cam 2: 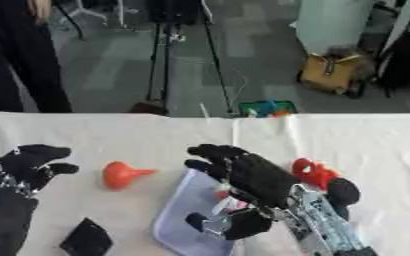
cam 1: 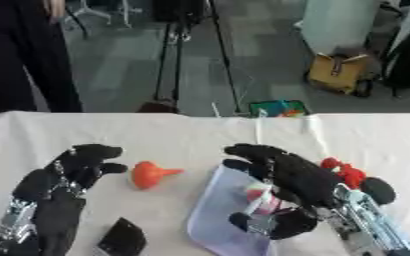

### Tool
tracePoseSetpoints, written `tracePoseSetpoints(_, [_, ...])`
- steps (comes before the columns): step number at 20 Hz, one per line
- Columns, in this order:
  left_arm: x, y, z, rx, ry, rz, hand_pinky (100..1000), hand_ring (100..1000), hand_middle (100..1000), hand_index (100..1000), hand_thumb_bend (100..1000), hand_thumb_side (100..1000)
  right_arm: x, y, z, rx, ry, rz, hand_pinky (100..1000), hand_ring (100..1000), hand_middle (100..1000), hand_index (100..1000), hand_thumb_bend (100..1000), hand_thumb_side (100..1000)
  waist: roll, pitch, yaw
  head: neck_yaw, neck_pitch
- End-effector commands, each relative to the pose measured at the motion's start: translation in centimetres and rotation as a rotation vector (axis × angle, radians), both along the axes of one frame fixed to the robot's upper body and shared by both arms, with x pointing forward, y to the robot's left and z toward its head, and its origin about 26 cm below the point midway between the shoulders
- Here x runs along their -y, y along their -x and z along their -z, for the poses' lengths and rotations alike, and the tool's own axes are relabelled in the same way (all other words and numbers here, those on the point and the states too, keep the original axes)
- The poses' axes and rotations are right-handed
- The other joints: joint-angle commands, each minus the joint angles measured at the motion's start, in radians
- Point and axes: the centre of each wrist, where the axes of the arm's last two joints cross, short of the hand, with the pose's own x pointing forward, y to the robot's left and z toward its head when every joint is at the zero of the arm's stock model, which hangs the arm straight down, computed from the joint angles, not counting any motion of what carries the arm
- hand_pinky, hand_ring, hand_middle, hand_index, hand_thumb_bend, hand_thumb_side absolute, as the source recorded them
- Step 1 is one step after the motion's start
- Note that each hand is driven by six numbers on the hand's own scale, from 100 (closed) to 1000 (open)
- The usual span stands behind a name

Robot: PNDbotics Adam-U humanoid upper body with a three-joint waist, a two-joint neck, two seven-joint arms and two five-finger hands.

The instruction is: Pick up objects on the table and place them in the box.

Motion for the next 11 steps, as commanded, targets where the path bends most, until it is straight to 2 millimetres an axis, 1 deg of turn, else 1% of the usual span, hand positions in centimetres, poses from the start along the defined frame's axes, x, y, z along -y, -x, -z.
tracePoseSetpoints(1, [0.0,0.1,-0.6,0.027,0.001,-0.001,739,811,722,744,147,1000,1.4,1.4,-3.1,0.077,-0.188,-0.01,794,926,850,932,259,1000,0.003,-0.027,-0.005,0.011,-0.009])
tracePoseSetpoints(3, [-0.1,0.1,-0.6,0.028,0.003,-0.007,739,811,722,743,147,1000,2.5,2.7,-4.7,0.113,-0.298,-0.025,793,922,846,925,244,1000,0.005,-0.026,-0.009,0.021,-0.007])
tracePoseSetpoints(4, [-0.2,0.1,-0.6,0.029,0.004,-0.009,739,811,722,743,147,1000,3.1,3.4,-5.5,0.128,-0.335,-0.031,795,919,843,912,220,1000,0.006,-0.026,-0.012,0.027,-0.006])
tracePoseSetpoints(7, [-0.3,0.1,-0.6,0.034,0.006,-0.019,739,811,722,743,146,1000,5.5,5.9,-7.8,0.198,-0.436,-0.033,796,911,837,896,208,1000,0.012,-0.025,-0.025,0.053,0.0])
tracePoseSetpoints(10, [-0.4,0.1,-0.7,0.038,0.007,-0.027,739,811,722,743,145,1000,7.1,7.9,-8.9,0.232,-0.482,-0.021,798,909,836,891,212,1000,0.016,-0.024,-0.031,0.069,0.003])
tracePoseSetpoints(11, [-0.5,0.1,-0.7,0.042,0.008,-0.032,740,811,722,743,144,1000,8.3,8.5,-9.0,0.246,-0.494,0.01,798,909,836,890,216,1000,0.021,-0.024,-0.038,0.086,0.008])
